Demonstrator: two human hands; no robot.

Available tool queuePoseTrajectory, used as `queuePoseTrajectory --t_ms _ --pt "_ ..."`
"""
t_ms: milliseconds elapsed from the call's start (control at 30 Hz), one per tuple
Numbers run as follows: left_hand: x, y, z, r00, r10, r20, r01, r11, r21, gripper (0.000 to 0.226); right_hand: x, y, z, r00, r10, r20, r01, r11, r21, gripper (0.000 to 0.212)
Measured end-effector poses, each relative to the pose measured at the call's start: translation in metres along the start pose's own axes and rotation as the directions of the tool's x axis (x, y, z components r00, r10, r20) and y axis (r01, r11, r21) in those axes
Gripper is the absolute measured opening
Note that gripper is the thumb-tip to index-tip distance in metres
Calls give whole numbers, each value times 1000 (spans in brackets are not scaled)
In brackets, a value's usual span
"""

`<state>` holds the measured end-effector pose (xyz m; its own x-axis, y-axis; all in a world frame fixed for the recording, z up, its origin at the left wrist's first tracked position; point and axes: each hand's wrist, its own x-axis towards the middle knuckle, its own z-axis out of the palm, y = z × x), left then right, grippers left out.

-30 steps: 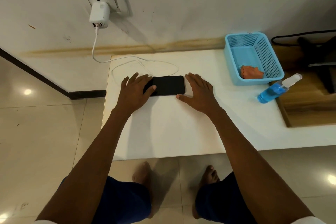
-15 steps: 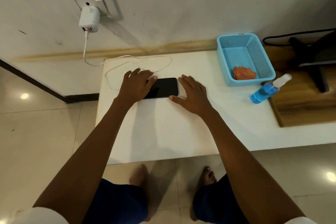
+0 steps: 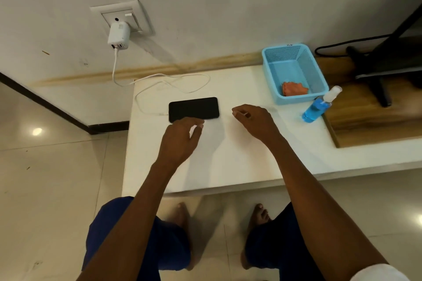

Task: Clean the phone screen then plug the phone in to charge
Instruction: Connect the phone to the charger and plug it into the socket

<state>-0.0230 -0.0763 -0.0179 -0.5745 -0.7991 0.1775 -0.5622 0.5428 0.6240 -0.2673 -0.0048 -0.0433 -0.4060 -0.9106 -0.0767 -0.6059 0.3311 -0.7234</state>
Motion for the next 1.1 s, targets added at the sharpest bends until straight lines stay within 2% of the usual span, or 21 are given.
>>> queuePoseTrajectory --t_ms 100,267,433,533,600,667,700,767,867,1100 --pt "-4 25 20 999 -2 43 1 1000 8 24 -19 13 -27 992 96 83 -108 982 152 15" --pt "15 64 54 981 100 166 -108 993 38 43 -46 48 -79 931 322 173 -338 938 76 25" --pt "36 83 86 943 151 295 -193 974 118 56 -74 81 -123 877 477 57 -478 856 198 33" --pt "46 92 102 929 160 334 -216 967 137 62 -82 90 -140 834 539 -118 -491 822 289 40" --pt "51 101 112 929 153 337 -209 968 138 64 -80 93 -148 778 569 -266 -506 819 271 46" --pt "55 109 119 936 149 318 -197 972 126 65 -77 94 -150 742 558 -371 -512 829 223 52" --pt "56 112 121 940 149 307 -194 974 118 66 -75 93 -149 759 521 -391 -488 852 190 54" --pt "58 116 123 943 157 294 -196 975 107 68 -72 93 -146 820 427 -382 -403 904 146 55" --pt "60 120 123 944 161 288 -196 976 99 70 -64 92 -138 869 348 -352 -308 937 166 51" --pt "69 131 128 931 198 307 -245 962 122 73 -55 94 -133 869 356 -343 -318 934 165 43"
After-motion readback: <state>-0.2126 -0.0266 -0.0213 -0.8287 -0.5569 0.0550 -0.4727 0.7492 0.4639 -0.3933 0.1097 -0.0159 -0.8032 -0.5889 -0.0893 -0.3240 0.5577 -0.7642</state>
